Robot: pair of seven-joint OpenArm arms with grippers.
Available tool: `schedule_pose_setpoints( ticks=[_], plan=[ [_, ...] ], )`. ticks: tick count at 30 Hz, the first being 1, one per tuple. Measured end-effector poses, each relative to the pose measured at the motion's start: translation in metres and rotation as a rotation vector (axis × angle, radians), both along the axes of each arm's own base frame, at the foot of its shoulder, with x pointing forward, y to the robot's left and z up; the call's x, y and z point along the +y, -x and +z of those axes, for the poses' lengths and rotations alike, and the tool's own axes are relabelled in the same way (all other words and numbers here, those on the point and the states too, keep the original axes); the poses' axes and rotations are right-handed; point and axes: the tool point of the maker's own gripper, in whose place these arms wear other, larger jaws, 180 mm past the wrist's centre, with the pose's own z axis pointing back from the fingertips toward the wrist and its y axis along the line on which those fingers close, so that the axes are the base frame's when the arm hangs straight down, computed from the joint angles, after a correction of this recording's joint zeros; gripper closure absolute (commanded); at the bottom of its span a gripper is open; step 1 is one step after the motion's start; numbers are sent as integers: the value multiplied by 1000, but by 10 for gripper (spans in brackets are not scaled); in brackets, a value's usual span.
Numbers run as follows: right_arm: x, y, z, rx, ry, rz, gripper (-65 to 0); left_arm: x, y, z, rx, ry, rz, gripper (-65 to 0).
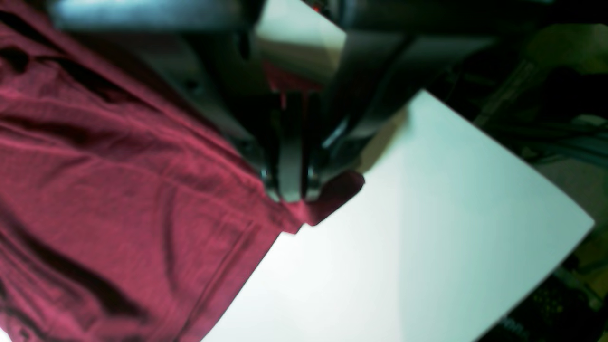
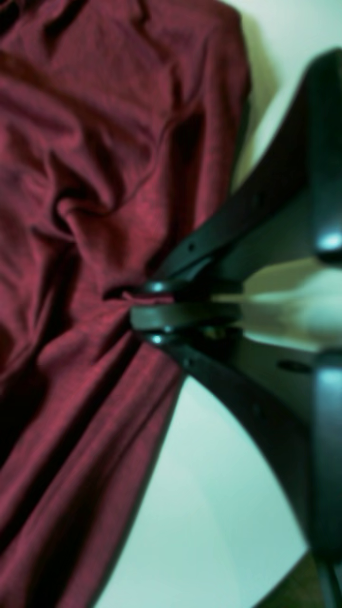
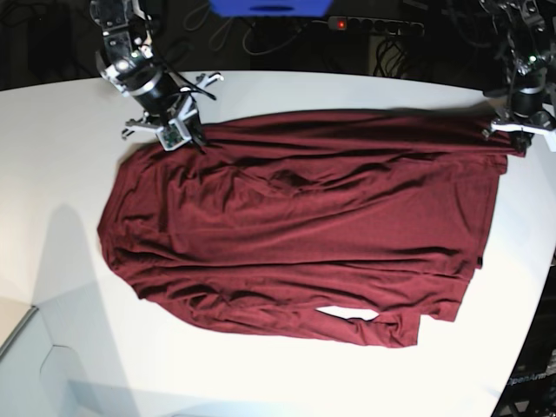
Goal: Layout the t-shirt on the table in an organized manner, then fold the t-shirt properly
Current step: 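Drag the collar corner with the right gripper away from the left gripper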
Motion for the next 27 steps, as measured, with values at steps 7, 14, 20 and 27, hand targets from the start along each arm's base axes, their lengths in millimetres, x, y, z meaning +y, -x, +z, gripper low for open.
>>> schedule_pose_setpoints(
  ticks=[7,14,20,27],
  plan=[
    [2,15,19,-26,-6,26,0,-1,0,0,3,2,-2,0],
    [-22,32,12,10,24,-17,0,-1,6,-4,19,4,-1,0],
    [-23,52,8,50,31,-15,0,-1,6,-4,19,4,-1,0],
    [-17,67,16,55,24,0,0,-1,10,-6,29,4,-2,0]
  ],
)
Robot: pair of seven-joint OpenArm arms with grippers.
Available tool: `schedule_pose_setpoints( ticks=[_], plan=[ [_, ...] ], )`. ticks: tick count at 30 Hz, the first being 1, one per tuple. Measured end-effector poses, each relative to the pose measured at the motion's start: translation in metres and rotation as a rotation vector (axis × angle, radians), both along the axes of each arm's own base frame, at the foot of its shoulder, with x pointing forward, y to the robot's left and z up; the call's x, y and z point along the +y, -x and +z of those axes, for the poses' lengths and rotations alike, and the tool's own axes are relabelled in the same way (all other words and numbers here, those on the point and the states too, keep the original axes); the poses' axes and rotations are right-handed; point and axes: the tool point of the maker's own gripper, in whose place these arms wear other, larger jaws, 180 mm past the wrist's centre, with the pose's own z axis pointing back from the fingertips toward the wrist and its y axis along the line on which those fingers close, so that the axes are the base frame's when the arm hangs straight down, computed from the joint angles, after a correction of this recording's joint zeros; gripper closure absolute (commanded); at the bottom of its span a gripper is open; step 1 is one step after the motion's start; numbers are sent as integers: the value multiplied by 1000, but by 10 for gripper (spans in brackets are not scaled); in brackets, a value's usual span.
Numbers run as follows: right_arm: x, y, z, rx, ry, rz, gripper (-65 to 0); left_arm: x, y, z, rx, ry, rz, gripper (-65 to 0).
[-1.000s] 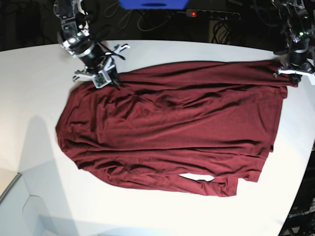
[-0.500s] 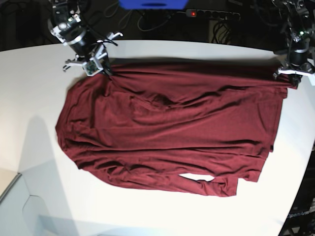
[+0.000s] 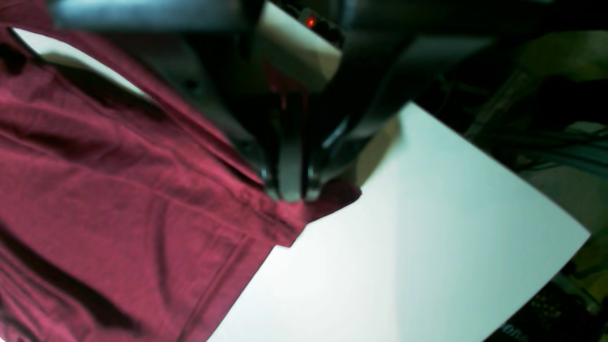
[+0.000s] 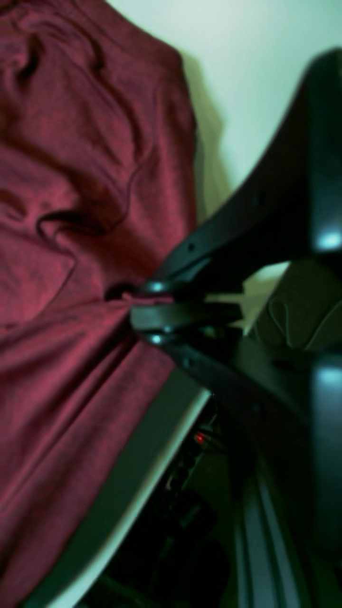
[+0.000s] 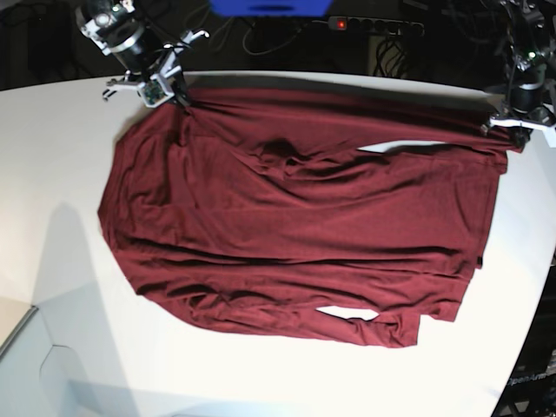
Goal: Layout the t-shirt on the table in an organized manner, then fold the t-shirt properly
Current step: 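Drag the collar corner with the right gripper away from the left gripper, then move the left gripper along the shirt edge toward the hem and grasp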
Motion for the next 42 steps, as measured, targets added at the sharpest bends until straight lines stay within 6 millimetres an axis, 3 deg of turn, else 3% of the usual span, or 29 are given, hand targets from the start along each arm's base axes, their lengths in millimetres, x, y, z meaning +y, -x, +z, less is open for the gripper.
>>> schedule_pose_setpoints(
  ticks=[8,19,28,32,42],
  plan=[
    [-8,11,1,17,15,-18,0,0,4,-2,10,-1,-1,0],
    [-18,22,1,35,33,-35,0,-6,-7,19,-41,-23,-27,0],
    [-34,18,4,22,54,-70,0,-12,-16,36,-88,-38,-50,0],
    [-42,15,6,12,64,-86,0,-12,-31,45,-129,-33,-53,0],
    [-39,-29,22,-90,54,-89,0,-11,-58,67,-216,-45,-49,0]
  ],
)
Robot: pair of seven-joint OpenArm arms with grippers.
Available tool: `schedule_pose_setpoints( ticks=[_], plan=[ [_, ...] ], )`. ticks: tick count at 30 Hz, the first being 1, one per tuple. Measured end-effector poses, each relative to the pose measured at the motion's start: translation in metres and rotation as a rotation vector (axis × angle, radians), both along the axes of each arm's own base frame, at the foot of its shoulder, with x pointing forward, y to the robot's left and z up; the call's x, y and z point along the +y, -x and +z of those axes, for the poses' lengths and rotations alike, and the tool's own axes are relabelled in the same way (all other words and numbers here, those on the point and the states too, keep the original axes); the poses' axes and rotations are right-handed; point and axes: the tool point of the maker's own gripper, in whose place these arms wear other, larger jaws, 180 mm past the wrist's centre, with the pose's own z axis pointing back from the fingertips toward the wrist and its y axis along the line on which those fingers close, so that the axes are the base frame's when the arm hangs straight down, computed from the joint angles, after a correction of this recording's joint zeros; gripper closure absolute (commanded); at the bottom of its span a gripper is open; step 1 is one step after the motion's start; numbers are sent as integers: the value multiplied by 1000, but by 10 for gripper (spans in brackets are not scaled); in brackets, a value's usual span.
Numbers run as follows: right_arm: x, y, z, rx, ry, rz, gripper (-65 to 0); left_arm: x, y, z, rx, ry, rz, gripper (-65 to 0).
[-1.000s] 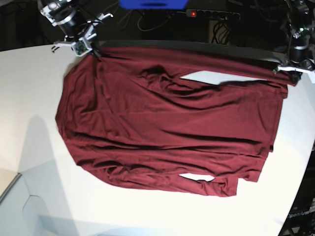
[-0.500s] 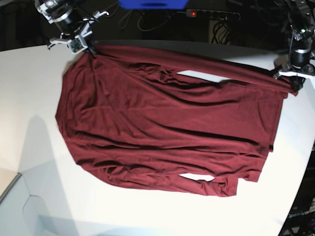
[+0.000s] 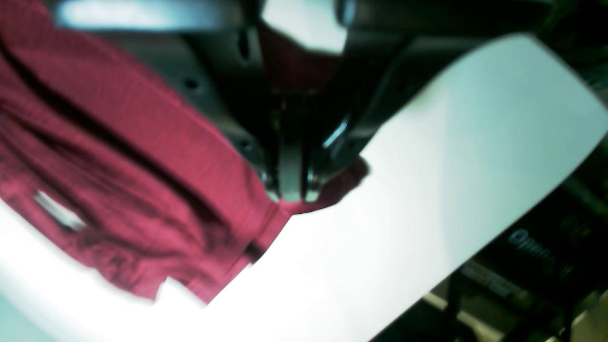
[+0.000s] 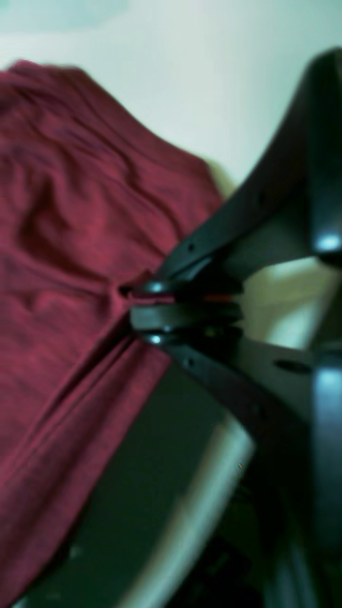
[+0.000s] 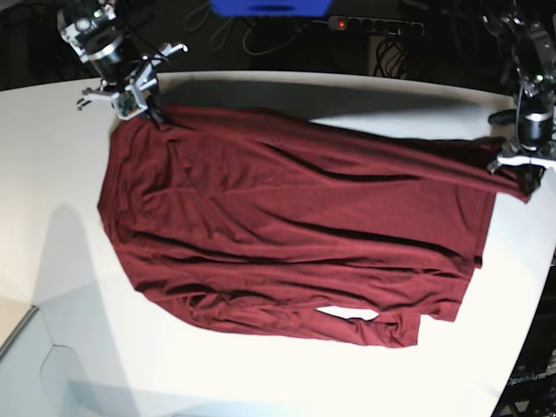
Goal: Layout the t-shirt on the table in an organized manner, then fold the t-shirt properly
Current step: 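Move the left gripper along the shirt edge toward the hem and grasp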
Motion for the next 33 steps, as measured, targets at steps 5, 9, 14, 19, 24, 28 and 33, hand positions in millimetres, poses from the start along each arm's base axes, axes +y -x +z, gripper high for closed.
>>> schedule_pose_setpoints(
  ticks=[5,9,14,19,24,28,33],
  plan=[
    [-2,-26,6,-51,-4,-6,0,4,0,-9,17,14,13,0],
    [-6,-39,-5,-40,-12,-23,0,9,-8,-18,20,39,31,0],
    [-9,-47,-18,-21,-23,-37,0,13,-2,-39,69,66,48,0],
    [-10,-58,-22,-21,-27,-42,0,18,-12,-47,65,89,68,0],
    [-7,-67,-19,-38,-39,-49,0,21,-14,-71,114,139,93,-20],
    [-9,-67,-20,-32,-28,-55,0,17,-18,-78,180,166,78,-152],
    [-11,-68,-20,-34,-22,-58,0,7,-20,-83,220,213,57,-286]
  ],
)
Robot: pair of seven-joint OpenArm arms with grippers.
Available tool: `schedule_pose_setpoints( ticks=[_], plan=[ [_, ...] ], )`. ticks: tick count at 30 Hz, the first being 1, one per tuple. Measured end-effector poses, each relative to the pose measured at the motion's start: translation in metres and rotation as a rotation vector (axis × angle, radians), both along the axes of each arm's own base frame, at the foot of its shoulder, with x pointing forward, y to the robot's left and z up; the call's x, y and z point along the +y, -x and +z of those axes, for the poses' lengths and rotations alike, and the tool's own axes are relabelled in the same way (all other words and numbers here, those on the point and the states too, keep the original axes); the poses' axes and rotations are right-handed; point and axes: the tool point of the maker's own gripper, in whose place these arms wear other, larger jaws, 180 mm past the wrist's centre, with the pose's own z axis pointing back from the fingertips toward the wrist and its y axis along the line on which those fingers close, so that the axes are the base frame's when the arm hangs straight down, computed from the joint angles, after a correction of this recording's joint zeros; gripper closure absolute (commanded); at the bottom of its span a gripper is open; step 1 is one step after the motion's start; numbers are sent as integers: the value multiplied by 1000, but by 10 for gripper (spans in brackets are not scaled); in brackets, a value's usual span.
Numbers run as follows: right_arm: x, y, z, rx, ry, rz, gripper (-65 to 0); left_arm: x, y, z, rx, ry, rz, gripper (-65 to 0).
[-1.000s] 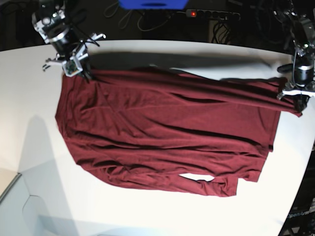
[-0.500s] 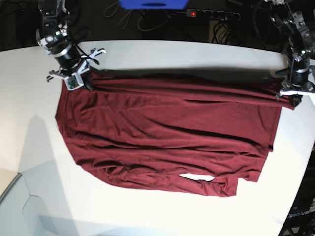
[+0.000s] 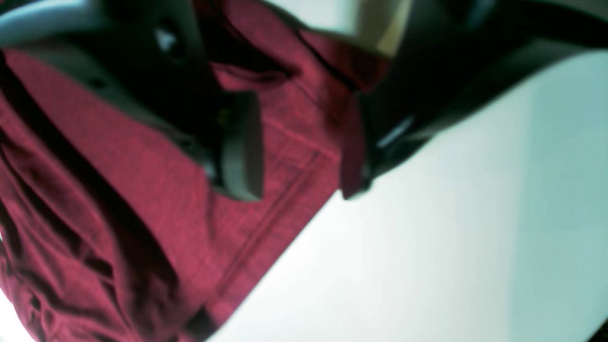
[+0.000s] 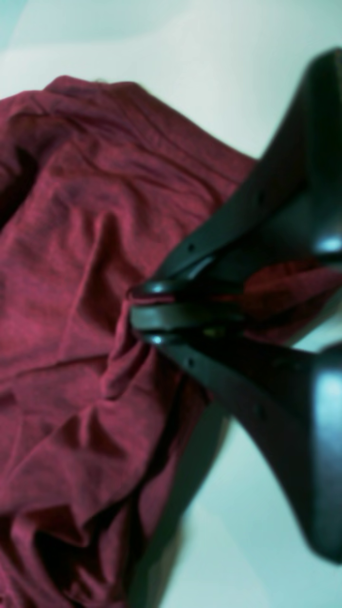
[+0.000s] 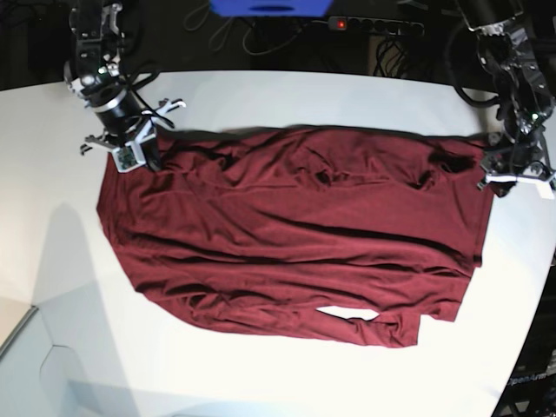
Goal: Layout the t-shirt on the table in an organized manner, then fold the t-shirt properly
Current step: 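Move the left gripper along the shirt edge toward the hem and grasp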
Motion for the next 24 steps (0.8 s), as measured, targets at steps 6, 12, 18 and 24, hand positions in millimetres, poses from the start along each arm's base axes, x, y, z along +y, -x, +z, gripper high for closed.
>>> schedule_pose_setpoints(
  ticks=[6,12,18,24],
  plan=[
    [1,0,0,0,-2,-1,0,11,14,-3,19,-8,31,-271],
    [5,1,-1,4,-6,10,0,28,32,-13,53,-6,84,-271],
    [16,2,-2,7,-21,31,0,24,35,-24,74,19,88,-274],
    [21,2,-3,7,-36,25,0,3,27,-31,89,32,28,-276]
  ],
)
